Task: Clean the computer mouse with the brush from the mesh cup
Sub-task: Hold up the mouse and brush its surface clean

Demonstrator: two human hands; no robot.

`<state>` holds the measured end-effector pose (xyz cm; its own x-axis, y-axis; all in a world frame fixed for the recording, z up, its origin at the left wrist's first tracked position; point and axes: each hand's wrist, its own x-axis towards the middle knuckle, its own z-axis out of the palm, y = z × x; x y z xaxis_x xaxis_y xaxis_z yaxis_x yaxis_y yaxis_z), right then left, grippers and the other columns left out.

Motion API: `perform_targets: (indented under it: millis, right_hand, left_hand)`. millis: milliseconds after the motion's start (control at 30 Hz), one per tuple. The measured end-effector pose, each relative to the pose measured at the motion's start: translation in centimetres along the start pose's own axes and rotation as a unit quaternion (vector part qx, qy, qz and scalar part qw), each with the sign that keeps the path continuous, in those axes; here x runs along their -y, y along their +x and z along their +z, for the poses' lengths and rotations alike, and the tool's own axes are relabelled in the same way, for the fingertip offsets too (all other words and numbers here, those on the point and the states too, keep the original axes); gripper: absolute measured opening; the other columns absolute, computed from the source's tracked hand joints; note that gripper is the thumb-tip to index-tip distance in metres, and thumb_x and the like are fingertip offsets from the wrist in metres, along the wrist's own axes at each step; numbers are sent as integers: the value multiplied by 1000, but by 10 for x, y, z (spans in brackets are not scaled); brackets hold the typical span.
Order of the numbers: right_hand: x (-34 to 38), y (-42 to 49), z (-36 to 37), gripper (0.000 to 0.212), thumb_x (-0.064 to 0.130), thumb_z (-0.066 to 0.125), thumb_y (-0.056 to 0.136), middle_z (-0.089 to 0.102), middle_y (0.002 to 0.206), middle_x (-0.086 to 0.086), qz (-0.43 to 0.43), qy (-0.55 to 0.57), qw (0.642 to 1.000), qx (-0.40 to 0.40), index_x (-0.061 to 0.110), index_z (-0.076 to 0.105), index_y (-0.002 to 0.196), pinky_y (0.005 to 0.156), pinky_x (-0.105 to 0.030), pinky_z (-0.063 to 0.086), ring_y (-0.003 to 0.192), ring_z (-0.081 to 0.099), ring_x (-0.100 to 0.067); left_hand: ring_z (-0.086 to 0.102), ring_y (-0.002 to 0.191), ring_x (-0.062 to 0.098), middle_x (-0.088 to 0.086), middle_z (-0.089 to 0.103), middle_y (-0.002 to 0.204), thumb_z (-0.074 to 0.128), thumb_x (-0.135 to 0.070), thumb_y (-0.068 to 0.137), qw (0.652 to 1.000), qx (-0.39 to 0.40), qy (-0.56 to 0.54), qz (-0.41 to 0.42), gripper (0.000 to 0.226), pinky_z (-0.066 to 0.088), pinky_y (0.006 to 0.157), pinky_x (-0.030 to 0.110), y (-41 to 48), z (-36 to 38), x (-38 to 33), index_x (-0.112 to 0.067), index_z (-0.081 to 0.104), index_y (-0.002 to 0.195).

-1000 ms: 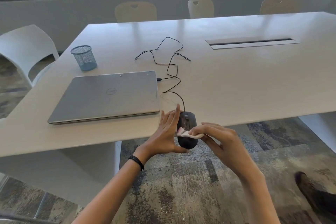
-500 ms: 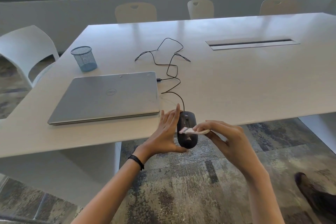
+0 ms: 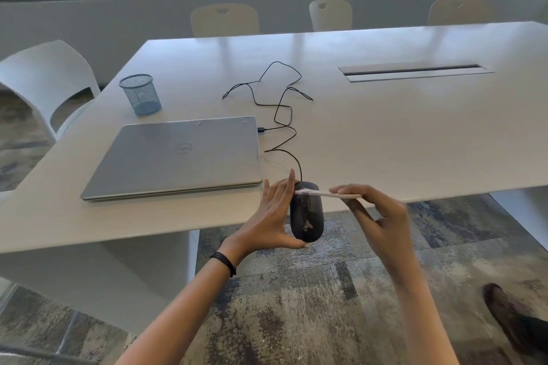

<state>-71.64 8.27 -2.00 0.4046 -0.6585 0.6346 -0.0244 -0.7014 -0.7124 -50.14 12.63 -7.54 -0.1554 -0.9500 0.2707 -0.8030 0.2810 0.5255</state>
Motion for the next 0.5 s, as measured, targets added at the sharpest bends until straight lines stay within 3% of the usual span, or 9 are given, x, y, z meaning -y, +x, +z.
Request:
perform_targets:
  millis: [133,333,500]
  right_hand:
    - [-5,-3,0,17,3,65,83,72,98,8,-12,-31,999,17,8,69,99,87,-23,54,98,68,-5]
    - [5,-1,-14,32,4,66,83,72,99,16,-25,-27,996,77,28,67,104,91,-15,47,97,67,-5]
    - [7,1,-7,25,8,65,83,71,99,11,-43,-56,997,26,21,67,104,99,-30,48,97,68,-9]
  left_hand:
    - [9,143,20,9,19,149,77,-60,62,1000,-1,4,0,139,-12,115,53,1,-2,1,-14,-26,144]
    - [7,143,18,7,20,150,76,-61,62,1000,7,8,-2,140,-16,115,49,-1,4,2,-16,-29,142]
    - [7,143,18,7,19,150,75,-62,62,1000,5,7,2,140,-17,115,48,1,4,1,-17,-29,143]
